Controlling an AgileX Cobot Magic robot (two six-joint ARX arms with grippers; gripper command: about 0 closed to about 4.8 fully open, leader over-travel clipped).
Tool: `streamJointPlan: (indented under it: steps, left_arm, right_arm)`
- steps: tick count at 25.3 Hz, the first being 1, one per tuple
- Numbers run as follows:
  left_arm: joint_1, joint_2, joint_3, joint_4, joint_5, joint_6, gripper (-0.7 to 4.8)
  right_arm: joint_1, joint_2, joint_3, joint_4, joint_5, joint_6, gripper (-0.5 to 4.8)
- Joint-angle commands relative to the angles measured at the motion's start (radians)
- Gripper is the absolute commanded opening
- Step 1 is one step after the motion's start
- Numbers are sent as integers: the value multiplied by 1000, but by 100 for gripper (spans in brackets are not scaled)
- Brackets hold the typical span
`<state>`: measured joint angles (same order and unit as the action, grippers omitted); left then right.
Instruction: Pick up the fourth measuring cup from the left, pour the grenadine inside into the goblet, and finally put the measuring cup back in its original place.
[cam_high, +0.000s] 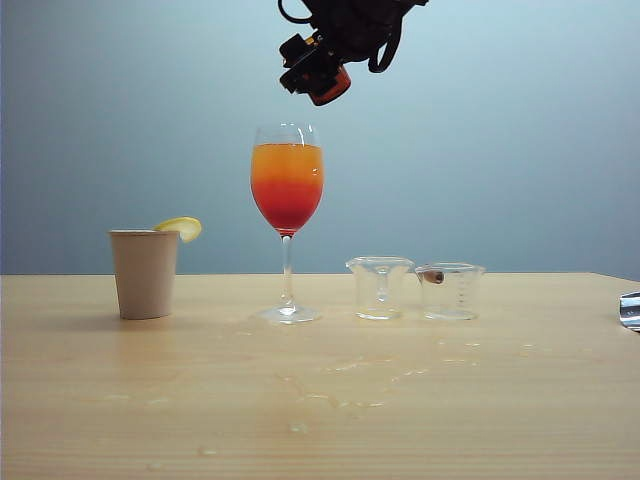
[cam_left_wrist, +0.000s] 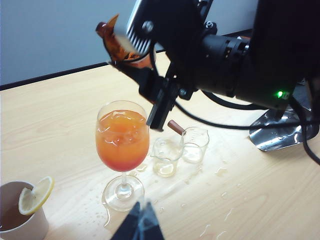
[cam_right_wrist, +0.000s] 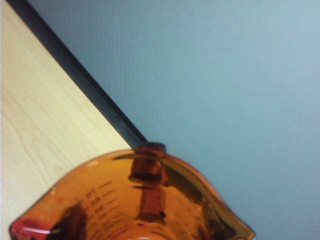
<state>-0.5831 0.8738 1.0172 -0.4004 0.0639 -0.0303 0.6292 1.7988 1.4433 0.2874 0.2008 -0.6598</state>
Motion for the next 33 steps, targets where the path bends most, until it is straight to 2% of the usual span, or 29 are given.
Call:
streamJointPlan:
  steps: [1,11,23,29,30,33]
  left_arm:
    - [1,-2,3,17,4,4,-6]
    - [1,-2,3,16,3,4,-6]
    - [1,-2,3,35,4,4,-6]
    - [1,-2,3,35,4,4,-6]
    - [1,-2,3,35,3,4,-6]
    - [1,-2,3,36,3,4,-6]
  right_arm:
    - [-21,-23,7,22,-17,91,144]
    - [-91,-108,7,-45,-23,172,144]
    - [-225,-219,3,-175,-28,261,142]
    - [-311,-220,-11,-231,-130,365,135]
    - [-330,-220,-29,-226,-142,393,116]
    - [-365,-220,-102,-203,-142,401,112]
